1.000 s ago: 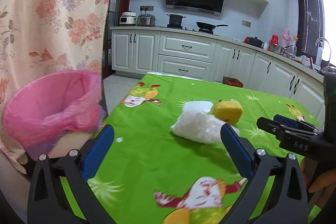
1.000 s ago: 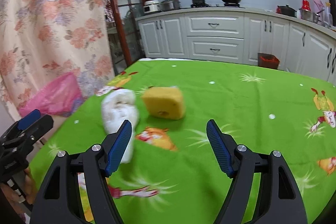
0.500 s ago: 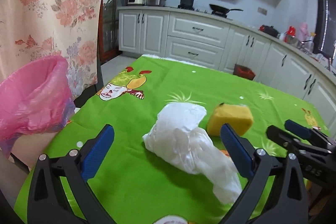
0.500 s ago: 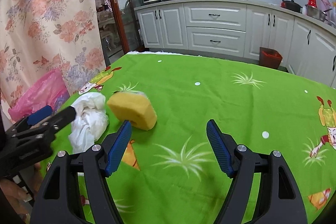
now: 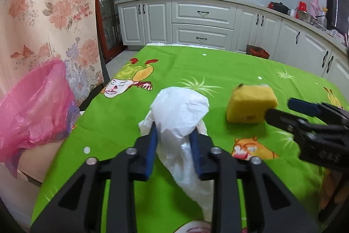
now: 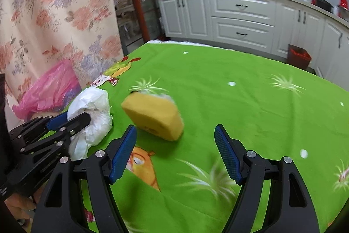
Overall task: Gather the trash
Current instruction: 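Grasp the white plastic bag with the left gripper while the right gripper grasps the yellow sponge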
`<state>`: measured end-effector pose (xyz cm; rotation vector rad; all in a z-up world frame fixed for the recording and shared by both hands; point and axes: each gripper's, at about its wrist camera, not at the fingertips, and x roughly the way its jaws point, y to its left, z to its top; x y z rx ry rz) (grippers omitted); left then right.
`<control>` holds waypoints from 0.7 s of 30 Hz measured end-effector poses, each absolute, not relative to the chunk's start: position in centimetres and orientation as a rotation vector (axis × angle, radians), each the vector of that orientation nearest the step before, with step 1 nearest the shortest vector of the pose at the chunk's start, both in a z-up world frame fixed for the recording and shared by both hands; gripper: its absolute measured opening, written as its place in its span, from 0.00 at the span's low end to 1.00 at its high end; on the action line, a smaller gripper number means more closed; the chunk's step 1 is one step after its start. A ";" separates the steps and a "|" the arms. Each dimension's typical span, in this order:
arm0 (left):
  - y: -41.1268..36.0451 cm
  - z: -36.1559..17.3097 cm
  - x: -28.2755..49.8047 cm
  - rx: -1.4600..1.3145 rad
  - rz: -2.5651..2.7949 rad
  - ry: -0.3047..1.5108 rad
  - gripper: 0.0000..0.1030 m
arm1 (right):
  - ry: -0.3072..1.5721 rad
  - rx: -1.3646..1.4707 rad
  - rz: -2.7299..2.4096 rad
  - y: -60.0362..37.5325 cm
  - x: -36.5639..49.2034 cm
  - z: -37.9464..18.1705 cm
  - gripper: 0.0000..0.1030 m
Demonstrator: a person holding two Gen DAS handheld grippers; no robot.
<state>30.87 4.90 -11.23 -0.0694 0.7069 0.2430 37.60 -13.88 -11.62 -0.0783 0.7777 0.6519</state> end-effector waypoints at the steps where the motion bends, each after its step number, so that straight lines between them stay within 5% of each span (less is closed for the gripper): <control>1: 5.1 -11.2 30.5 -0.069 0.243 0.706 0.22 | 0.781 -0.085 0.655 -13.4 37.8 -11.7 0.68; 6: 7.5 -11.2 28.5 -0.112 0.234 0.712 0.19 | 0.806 -0.092 0.682 -11.6 38.7 -12.1 0.68; 8: 8.4 -11.3 27.7 -0.117 0.235 0.708 0.18 | 0.816 -0.092 0.704 -11.2 38.7 -12.2 0.47; 11: 9.4 -11.4 26.9 -0.140 0.226 0.709 0.13 | 0.789 -0.099 0.710 -11.1 37.8 -11.9 0.29; 21: 9.1 -11.0 24.7 -0.141 0.194 0.679 0.06 | 0.707 -0.078 0.668 -12.8 32.2 -11.0 0.21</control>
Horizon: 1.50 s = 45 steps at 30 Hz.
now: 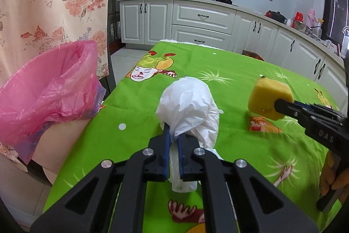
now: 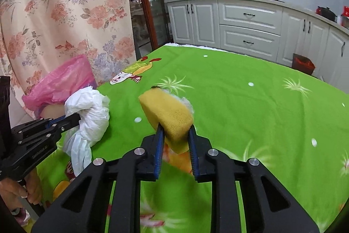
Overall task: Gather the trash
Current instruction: 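Grasp the white plastic bag with the left gripper while the right gripper grasps the yellow sponge, then carry the bag and sponge over the pink bin and open both grippers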
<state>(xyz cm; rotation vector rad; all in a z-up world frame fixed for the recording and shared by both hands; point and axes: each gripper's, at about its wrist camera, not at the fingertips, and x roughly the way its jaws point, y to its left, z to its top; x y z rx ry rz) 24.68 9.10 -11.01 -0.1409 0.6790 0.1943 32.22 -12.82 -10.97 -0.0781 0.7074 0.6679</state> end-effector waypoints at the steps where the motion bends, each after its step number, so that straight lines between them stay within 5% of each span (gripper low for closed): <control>1: 9.1 -11.0 24.4 -0.140 0.189 0.676 0.06 | 0.707 -0.065 0.665 -13.0 31.7 -11.0 0.21; 24: 7.1 -7.3 16.2 -0.087 0.117 0.549 0.05 | 0.637 0.136 0.686 -15.1 21.6 -8.5 0.21; 45: 12.2 -3.8 11.1 -0.111 0.229 0.445 0.05 | 0.491 -0.034 0.659 -7.5 17.6 -4.6 0.21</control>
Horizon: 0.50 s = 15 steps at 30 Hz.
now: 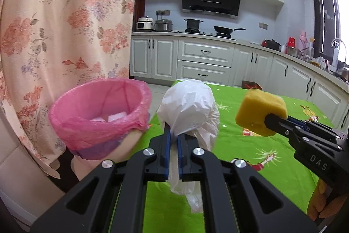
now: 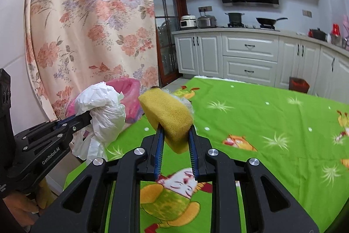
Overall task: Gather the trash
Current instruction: 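Carry the bag and sponge over the pink bin and open both grippers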
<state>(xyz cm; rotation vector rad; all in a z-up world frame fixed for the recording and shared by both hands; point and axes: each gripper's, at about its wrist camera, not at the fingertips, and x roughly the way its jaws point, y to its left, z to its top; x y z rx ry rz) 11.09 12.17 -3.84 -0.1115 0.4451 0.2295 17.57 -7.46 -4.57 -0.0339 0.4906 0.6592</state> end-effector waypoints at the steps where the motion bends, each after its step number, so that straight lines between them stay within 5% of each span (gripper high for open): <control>1: 12.4 -3.7 11.0 -0.116 0.233 0.443 0.05 | 0.486 -0.042 0.661 -7.1 17.5 -4.4 0.21; 15: 17.9 -1.1 9.9 -0.133 0.312 0.373 0.06 | 0.418 -0.121 0.752 0.0 17.4 -1.7 0.21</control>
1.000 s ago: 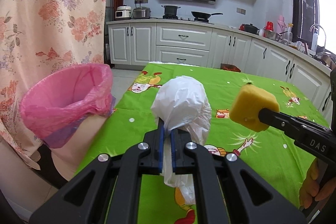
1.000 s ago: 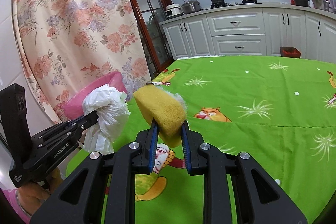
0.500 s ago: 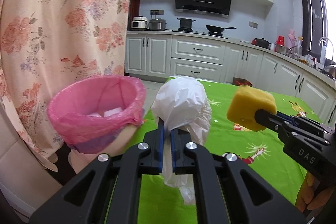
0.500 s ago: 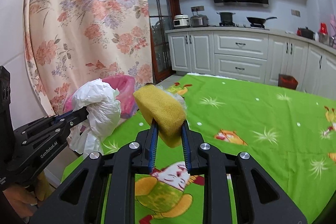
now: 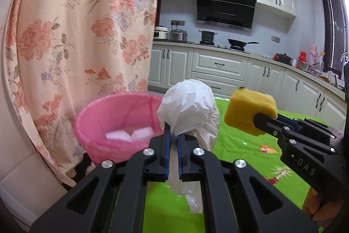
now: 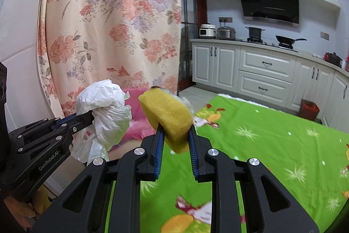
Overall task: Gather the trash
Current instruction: 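Carry the bag and sponge over the pink bin and open both grippers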
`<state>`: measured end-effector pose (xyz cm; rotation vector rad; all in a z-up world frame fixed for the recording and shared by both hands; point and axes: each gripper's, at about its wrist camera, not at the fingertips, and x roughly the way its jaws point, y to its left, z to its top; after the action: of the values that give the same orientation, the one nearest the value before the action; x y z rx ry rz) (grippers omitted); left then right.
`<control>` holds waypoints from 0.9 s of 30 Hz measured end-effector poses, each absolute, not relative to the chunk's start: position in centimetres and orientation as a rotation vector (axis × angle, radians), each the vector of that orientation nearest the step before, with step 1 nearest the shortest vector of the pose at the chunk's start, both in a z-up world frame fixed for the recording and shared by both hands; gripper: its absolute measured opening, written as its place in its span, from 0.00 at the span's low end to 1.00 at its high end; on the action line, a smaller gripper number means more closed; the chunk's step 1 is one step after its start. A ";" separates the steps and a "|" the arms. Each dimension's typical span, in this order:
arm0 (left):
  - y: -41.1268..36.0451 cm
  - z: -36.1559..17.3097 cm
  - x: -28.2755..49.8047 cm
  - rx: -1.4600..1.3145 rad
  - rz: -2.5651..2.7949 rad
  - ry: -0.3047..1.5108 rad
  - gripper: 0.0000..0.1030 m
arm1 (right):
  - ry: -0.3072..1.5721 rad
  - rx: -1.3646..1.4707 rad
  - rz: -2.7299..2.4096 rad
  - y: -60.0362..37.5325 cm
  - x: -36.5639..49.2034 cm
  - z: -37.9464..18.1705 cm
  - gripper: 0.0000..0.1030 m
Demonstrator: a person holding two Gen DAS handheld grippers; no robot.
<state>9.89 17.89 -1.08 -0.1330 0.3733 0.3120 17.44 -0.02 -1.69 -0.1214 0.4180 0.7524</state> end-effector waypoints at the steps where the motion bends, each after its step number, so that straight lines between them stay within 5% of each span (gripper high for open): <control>1: 18.5 -0.9 9.9 -0.131 0.316 0.368 0.06 | 0.417 -0.125 0.763 0.7 17.7 -1.5 0.21; 22: 33.7 -1.1 15.9 -0.207 0.359 0.392 0.10 | 0.489 -0.230 0.834 14.1 23.4 -1.9 0.23; 23: 34.0 -1.2 16.2 -0.210 0.361 0.394 0.11 | 0.498 -0.225 0.838 14.4 23.8 -2.1 0.23; 26: 35.3 -1.3 16.4 -0.244 0.382 0.385 0.45 | 0.516 -0.212 0.851 14.7 24.6 -2.3 0.32; 27: 35.7 -1.3 16.2 -0.253 0.395 0.377 0.49 | 0.518 -0.212 0.848 14.7 24.8 -2.3 0.35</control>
<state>16.21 35.68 -1.32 -0.2531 0.3772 0.3949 24.76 14.67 -2.34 -0.2122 0.5184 0.8481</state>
